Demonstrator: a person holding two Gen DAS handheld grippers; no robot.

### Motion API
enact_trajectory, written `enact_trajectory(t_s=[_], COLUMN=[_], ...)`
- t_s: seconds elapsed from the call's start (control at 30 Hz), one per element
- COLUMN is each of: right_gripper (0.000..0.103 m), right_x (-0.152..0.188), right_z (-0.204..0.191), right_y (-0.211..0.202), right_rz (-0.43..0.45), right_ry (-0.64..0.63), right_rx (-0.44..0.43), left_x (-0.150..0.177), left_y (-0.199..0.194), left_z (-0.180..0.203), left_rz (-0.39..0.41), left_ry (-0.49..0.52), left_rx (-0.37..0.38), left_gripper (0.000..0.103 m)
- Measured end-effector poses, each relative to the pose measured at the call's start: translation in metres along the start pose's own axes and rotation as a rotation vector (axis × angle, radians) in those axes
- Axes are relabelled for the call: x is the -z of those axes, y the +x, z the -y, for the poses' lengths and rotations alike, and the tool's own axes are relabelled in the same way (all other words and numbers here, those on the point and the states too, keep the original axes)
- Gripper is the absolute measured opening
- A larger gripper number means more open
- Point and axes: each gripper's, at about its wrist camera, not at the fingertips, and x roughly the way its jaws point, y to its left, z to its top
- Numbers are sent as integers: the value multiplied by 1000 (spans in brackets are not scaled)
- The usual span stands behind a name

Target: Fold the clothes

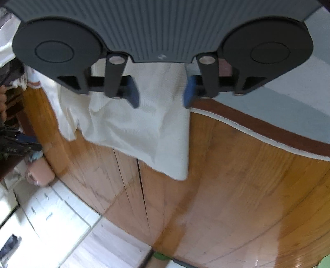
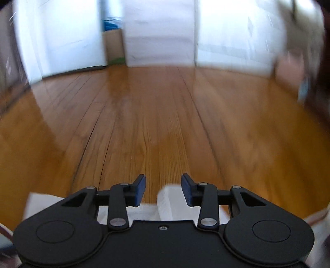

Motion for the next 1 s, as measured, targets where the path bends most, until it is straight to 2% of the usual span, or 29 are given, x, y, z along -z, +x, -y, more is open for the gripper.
enact_trajectory(t_s=[0.07, 0.13, 0.17, 0.2, 0.23, 0.43, 0.5, 0.57, 0.6, 0.67, 0.73, 0.8, 0.83, 0.9, 0.97, 1.0], right_gripper=[43, 43, 43, 43, 43, 43, 43, 44, 45, 45, 45, 45, 45, 47, 52, 54], right_x=[4, 13, 17, 21, 25, 38, 41, 43, 45, 48, 48, 43, 41, 36, 31, 26], right_z=[27, 42, 46, 51, 56, 77, 82, 90, 95, 104, 111, 117, 119, 125, 130, 130], right_y=[3, 3, 3, 3, 3, 3, 0, 0, 1, 8, 16, 22, 25, 31, 38, 44], right_rz=[-48, -86, -96, -106, -115, -143, -150, -151, -154, -171, -176, -178, -179, -181, -183, -181], right_ry=[52, 39, 19, 0, -20, -110, -123, -138, -145, -154, -150, -117, -101, -67, -33, -12], right_rx=[-21, -12, -8, -4, 0, -14, -19, -14, -9, 10, 10, -34, -56, -101, -145, -167], left_x=[-2, -3, -4, -5, -5, -11, -12, -9, -6, -5, -11, -17, -20, -28, -35, -40], left_y=[2, 4, 5, 6, 7, 7, -6, -5, 1, 6, 6, 6, 8, 12, 18, 23], left_z=[2, 3, 4, 5, 5, 3, -20, -35, -38, -33, -22, -17, -16, -19, -24, -26], left_rz=[7, 14, 18, 21, 25, 55, 59, 30, 6, 13, 45, 84, 94, 91, 66, 43], left_ry=[30, 61, 76, 91, 106, 175, 67, -10, -30, -12, 36, 56, 61, 65, 76, 94], left_rx=[-28, -56, -70, -84, -98, -194, -214, -237, -249, -258, -238, -208, -194, -151, -115, -98], left_gripper=[53, 49, 32, 5, 3, 3, 3, 4, 4, 5, 11, 37, 41, 42, 42, 47])
